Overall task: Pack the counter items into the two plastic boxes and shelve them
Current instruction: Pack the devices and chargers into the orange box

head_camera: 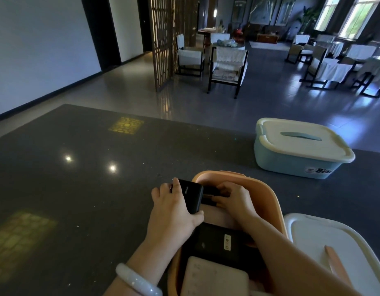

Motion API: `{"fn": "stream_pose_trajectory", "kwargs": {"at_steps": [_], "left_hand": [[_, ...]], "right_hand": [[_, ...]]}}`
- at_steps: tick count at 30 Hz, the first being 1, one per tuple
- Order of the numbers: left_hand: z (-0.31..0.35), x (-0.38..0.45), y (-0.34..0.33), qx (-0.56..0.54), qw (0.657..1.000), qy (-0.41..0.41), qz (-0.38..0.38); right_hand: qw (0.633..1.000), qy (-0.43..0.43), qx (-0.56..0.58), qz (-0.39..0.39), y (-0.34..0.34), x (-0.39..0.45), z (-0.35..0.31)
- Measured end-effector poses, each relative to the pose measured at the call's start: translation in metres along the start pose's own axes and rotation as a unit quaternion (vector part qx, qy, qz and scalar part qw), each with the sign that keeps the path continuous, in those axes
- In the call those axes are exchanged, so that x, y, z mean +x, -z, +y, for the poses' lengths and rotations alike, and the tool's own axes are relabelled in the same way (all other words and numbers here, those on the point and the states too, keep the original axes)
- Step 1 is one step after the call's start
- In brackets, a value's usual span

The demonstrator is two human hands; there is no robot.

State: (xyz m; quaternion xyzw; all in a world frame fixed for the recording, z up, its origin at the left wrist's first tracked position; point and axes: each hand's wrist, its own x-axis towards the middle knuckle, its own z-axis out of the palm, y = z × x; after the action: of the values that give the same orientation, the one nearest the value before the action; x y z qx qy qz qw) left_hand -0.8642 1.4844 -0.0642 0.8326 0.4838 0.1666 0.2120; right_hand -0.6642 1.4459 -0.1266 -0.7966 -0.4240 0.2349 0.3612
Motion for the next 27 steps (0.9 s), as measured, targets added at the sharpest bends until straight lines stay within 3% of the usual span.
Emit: {"fn": "stream_pose_trajectory", "kwargs": {"at_steps": [16, 27], "left_hand": [[0.000, 0.002, -0.004, 0.006, 1.000, -0.001, 0.003], [0.003, 0.002, 0.001, 0.008, 1.000, 0.010, -0.013]], "right_hand": [[0.997, 0.006, -0.036, -0.064, 0.010, 0.001, 0.002], [0.996, -0.011, -0.056, -0.063, 0.013, -0.005, -0.005]]}}
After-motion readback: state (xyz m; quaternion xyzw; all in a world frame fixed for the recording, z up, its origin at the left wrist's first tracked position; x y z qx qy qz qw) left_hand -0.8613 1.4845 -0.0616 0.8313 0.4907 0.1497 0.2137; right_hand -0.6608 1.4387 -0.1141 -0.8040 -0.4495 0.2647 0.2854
